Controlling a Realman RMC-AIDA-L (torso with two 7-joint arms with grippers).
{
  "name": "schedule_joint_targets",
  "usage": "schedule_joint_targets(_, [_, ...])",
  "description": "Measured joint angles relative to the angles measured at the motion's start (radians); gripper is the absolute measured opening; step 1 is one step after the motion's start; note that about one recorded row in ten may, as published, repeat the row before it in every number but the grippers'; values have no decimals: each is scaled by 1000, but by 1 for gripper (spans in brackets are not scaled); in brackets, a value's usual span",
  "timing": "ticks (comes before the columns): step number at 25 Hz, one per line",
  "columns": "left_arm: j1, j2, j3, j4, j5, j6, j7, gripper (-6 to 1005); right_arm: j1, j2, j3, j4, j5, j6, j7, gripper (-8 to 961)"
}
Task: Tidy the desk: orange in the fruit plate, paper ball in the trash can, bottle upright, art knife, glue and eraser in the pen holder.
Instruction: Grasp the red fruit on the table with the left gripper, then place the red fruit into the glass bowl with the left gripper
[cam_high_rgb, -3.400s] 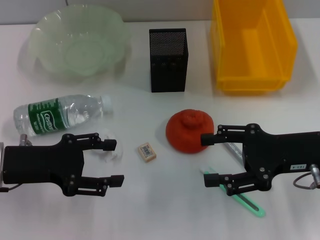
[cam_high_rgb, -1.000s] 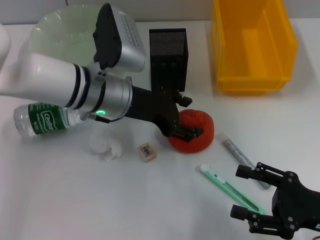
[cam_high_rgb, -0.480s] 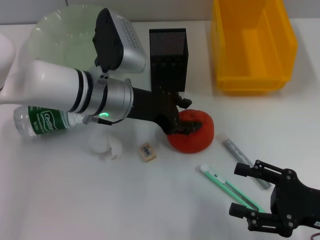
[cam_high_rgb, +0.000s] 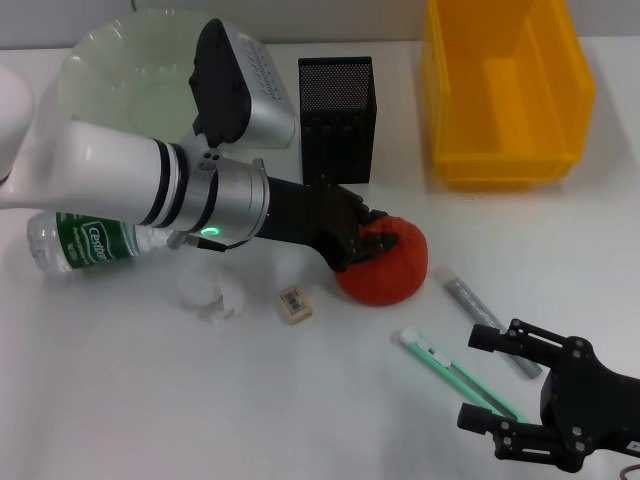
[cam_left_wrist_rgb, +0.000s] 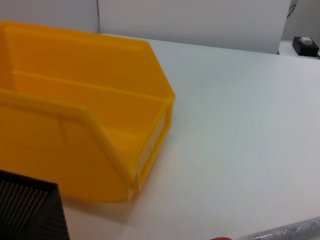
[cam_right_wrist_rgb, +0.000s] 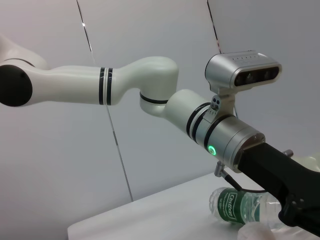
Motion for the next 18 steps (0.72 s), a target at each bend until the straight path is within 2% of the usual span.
schedule_joint_targets(4, [13, 2, -8, 19, -3, 21, -11, 250, 1, 1, 0, 0, 0, 1, 0, 820])
schedule_joint_targets(8, [52, 8, -30, 88, -17, 73, -52, 200, 1, 1, 0, 0, 0, 2, 0, 820])
schedule_joint_targets(9, [101, 10, -81, 174, -21, 136, -74, 188, 2, 1, 0, 0, 0, 2, 0, 820])
schedule_joint_targets(10, [101, 10, -81, 174, -21, 136, -74, 184, 2, 1, 0, 0, 0, 2, 0, 820])
schedule_joint_targets(14, [196, 10, -209, 331, -37, 221, -85, 166, 11, 2, 1, 8, 0, 6, -1, 820])
schedule_joint_targets(16, [231, 11, -273, 392, -56, 239, -95, 166, 12, 2, 1, 9, 0, 9, -1, 820])
schedule_joint_targets(18, [237, 11, -290, 402, -58, 241, -97, 166, 17, 1, 1, 9, 0, 14, -2, 820])
